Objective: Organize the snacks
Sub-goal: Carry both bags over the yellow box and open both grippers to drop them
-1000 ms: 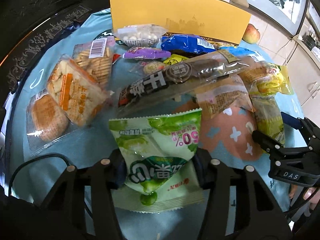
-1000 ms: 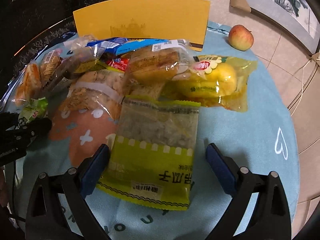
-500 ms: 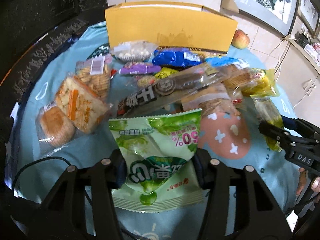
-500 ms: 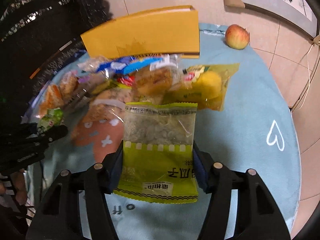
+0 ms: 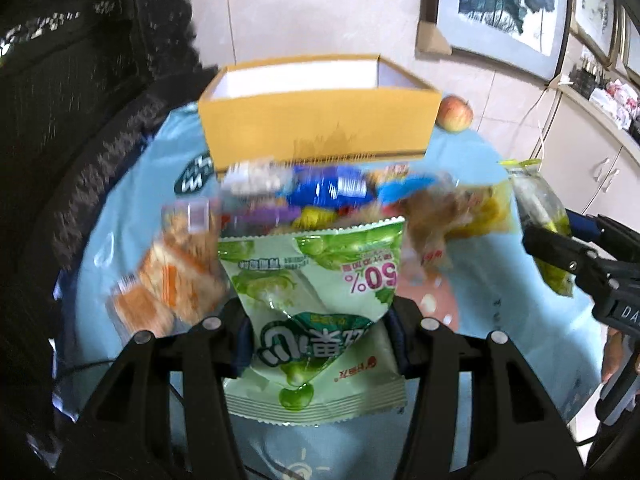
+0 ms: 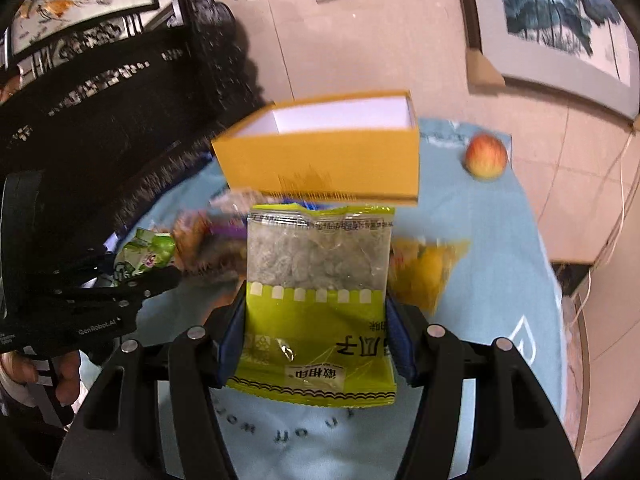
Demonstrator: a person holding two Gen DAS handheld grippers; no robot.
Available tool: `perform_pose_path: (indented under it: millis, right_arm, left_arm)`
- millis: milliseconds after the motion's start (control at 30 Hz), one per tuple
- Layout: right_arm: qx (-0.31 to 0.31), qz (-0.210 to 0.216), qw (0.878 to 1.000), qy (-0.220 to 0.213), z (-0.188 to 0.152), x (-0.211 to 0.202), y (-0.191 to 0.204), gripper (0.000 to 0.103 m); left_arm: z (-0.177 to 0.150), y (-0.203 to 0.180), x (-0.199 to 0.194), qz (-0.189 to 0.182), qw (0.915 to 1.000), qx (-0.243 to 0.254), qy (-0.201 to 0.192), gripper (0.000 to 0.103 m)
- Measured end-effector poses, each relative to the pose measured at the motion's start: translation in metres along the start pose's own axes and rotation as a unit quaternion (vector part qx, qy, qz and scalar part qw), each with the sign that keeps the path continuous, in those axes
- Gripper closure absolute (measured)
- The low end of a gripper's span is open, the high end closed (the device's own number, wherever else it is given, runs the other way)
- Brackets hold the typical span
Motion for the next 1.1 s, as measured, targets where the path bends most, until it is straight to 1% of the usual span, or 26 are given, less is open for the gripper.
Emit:
perform_pose_path:
  millis: [167,200,267,367,467,567,633,700,833,867,967,1033,1067,1100]
  right_arm:
    - [0.003,0.008,0.999,-0.046,0.048,0.004,0.0,0.042]
    - [0.01,0.013,0.998,-0.059,0.062,0.008,-0.002,0.042]
    - [0.023,0.019,0.997,-0.073,0.078,0.013,-0.005,0.042]
    - [0.04,0.02,0.995,-0.092,0.105,0.033,-0.013,0.042]
    - [0.05,0.015,0.994,-0.092,0.121,0.062,-0.021,0.042]
    - [0.047,0.001,0.995,-0.092,0.135,0.088,-0.027,0.042]
    - [0.046,-0.01,0.995,-0.087,0.144,0.112,-0.034,0.042]
    - [0.036,-0.02,0.996,-0.077,0.149,0.137,-0.038,0.042]
    - [0.014,-0.04,0.998,-0.056,0.152,0.18,-0.045,0.042]
    - [0.012,-0.045,0.998,-0.05,0.152,0.192,-0.049,0.042]
    - [0.014,-0.052,0.998,-0.036,0.148,0.212,-0.054,0.042]
    - [0.011,-0.059,0.998,-0.033,0.146,0.225,-0.057,0.041]
    - [0.006,-0.065,0.998,-0.026,0.144,0.231,-0.058,0.039]
    - [-0.003,-0.074,0.997,-0.013,0.142,0.238,-0.058,0.034]
  left_arm:
    - [0.057,-0.001,-0.005,0.014,0.9989,0.001,-0.046,0.05]
    - [0.069,0.0,-0.002,0.017,0.9985,-0.002,-0.052,0.05]
    - [0.093,0.0,0.006,0.028,0.9977,-0.004,-0.061,0.05]
    - [0.123,0.0,0.026,0.038,0.9973,-0.004,-0.063,0.05]
    - [0.149,0.003,0.051,0.052,0.9967,-0.007,-0.062,0.05]
    - [0.164,0.007,0.08,0.067,0.9958,-0.009,-0.062,0.05]
    - [0.17,0.01,0.096,0.066,0.9962,-0.013,-0.055,0.05]
    - [0.177,0.02,0.122,0.068,0.9961,-0.029,-0.047,0.05]
    - [0.178,0.037,0.165,0.089,0.9949,-0.046,-0.009,0.05]
    - [0.178,0.042,0.178,0.089,0.9945,-0.054,0.002,0.05]
    - [0.176,0.054,0.2,0.087,0.9928,-0.081,0.019,0.049]
    - [0.177,0.058,0.206,0.089,0.9921,-0.088,0.014,0.046]
    - [0.179,0.06,0.209,0.09,0.9913,-0.095,0.012,0.041]
    - [0.179,0.061,0.211,0.085,0.9907,-0.106,0.009,0.022]
Point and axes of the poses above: each gripper's, at about its wrist camera, not at the fingertips, and x roughly the way its jaws point, y to its left, z to its top, the point moved 3 cm from there along x, roughly the way its jaws point, and after that the axes turned 10 degrees about -y, right-handed, at the moved point
